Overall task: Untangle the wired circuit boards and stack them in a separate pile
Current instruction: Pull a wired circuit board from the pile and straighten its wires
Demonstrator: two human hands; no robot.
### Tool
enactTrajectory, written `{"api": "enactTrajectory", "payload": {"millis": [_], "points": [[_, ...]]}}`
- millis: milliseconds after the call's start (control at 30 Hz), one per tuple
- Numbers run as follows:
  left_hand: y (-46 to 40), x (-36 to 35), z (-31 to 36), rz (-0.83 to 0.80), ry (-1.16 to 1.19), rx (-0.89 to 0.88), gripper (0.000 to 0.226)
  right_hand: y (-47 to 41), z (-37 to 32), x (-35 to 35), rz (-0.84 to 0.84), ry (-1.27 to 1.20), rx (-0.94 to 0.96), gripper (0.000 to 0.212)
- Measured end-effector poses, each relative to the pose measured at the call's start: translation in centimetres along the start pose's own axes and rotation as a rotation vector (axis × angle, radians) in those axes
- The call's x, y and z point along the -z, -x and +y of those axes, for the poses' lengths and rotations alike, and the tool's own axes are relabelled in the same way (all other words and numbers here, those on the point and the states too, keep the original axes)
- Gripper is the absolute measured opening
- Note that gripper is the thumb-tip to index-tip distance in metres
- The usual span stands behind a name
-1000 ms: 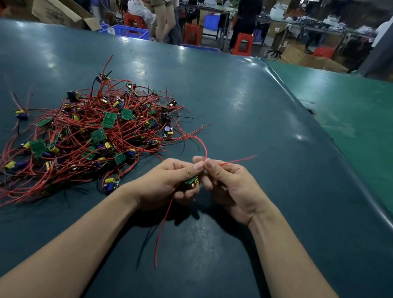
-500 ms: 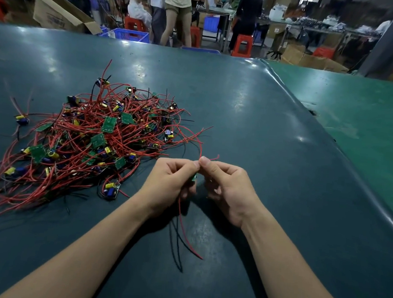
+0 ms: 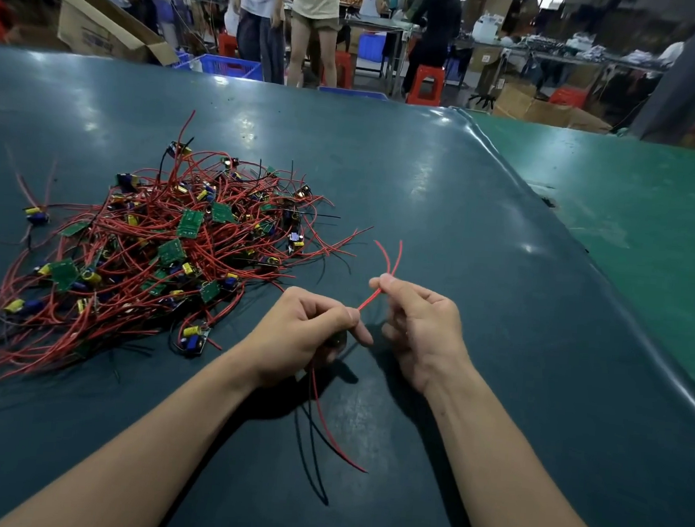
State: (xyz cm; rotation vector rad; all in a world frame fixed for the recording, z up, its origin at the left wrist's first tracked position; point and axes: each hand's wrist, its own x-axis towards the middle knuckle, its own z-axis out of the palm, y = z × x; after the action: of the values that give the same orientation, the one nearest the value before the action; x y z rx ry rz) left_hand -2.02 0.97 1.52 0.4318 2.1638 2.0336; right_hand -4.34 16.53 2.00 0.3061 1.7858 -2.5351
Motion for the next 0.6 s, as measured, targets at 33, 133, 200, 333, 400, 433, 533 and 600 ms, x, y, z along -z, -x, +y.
{"api": "enactTrajectory", "payload": {"millis": [33, 133, 200, 333, 400, 433, 533, 600], "points": [[0.0, 0.1, -0.1, -0.014, 0.024, 0.004, 0.031, -0.3, -0.2, 0.1, 0.049, -0.042, 0.019, 0.019], [0.0, 0.4, -0.1, -0.070, 0.099, 0.017, 0.031, -1.2, -0.6, 0.8, 0.154, -0.160, 0.072, 0.015], [0.0, 0.5, 0.0, -0.094, 0.132, 0.024, 0.032, -1.5, -0.5, 1.0, 0.211, -0.175, 0.102, 0.015], [0.0, 0.6, 0.1, -0.090, 0.221, 0.034, 0.031, -2.1, -0.9, 1.4, 0.420, -0.243, 0.208, 0.024], [-0.1, 0.6, 0.0, -0.032, 0.304, 0.037, 0.028, -2.5, -1.5, 2.2, 0.485, -0.311, 0.259, 0.026], [-0.2, 0.5, -0.1, 0.009, 0.332, 0.036, 0.030, -2.4, -1.6, 2.3, 0.452, -0.306, 0.258, 0.023], [-0.6, 0.2, -0.2, 0.105, 0.310, 0.024, 0.041, -0.8, -0.5, 1.1, 0.088, -0.105, 0.114, 0.024], [-0.6, 0.0, -0.1, 0.092, 0.246, 0.019, 0.040, 0.5, 0.4, 0.0, -0.158, 0.101, -0.024, 0.036]]}}
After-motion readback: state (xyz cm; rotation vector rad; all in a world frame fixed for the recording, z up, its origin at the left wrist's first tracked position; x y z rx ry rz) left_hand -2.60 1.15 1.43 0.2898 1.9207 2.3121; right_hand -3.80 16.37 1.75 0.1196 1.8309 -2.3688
